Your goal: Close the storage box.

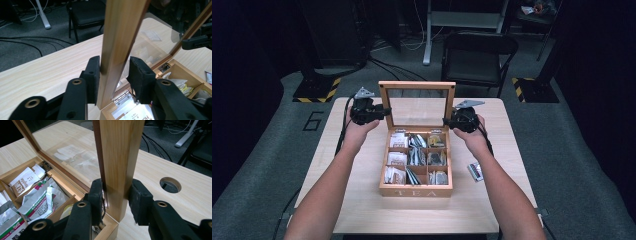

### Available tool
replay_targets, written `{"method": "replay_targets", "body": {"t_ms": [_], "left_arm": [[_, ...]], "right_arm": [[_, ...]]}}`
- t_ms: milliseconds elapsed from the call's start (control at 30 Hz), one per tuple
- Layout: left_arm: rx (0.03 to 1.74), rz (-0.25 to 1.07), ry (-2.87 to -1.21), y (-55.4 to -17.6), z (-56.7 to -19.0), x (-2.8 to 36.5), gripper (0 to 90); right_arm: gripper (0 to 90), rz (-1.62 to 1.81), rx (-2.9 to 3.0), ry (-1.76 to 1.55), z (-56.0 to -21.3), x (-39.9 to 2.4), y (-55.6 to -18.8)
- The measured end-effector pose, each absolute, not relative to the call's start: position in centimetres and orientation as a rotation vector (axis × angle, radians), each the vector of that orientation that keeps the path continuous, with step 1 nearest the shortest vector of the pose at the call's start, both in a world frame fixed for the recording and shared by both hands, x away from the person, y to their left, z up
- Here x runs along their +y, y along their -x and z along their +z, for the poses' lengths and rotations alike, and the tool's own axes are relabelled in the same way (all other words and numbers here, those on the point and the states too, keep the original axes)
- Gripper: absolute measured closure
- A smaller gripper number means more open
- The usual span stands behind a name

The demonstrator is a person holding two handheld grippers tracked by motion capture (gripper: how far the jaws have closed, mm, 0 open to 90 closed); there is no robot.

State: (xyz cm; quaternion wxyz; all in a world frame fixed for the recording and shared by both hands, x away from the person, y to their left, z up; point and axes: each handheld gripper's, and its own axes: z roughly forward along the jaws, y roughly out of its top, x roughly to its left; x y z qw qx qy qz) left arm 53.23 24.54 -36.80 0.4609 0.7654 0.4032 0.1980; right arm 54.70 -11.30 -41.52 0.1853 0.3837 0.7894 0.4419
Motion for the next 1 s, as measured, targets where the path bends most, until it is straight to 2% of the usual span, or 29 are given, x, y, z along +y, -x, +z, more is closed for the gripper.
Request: {"method": "replay_targets", "body": {"t_ms": [467, 1000], "left_arm": [[0.999, 0.481, -1.855, -52.5, -37.0, 24.6, 63.5], [1.017, 0.461, -1.814, -51.8, -37.4, 24.8, 62.7]], "right_arm": [[51.6, 1.260, 2.210, -1.096, -40.2, -11.7, -53.6], [45.7, 1.332, 2.182, -1.041, -36.0, -12.3, -51.6]]}}
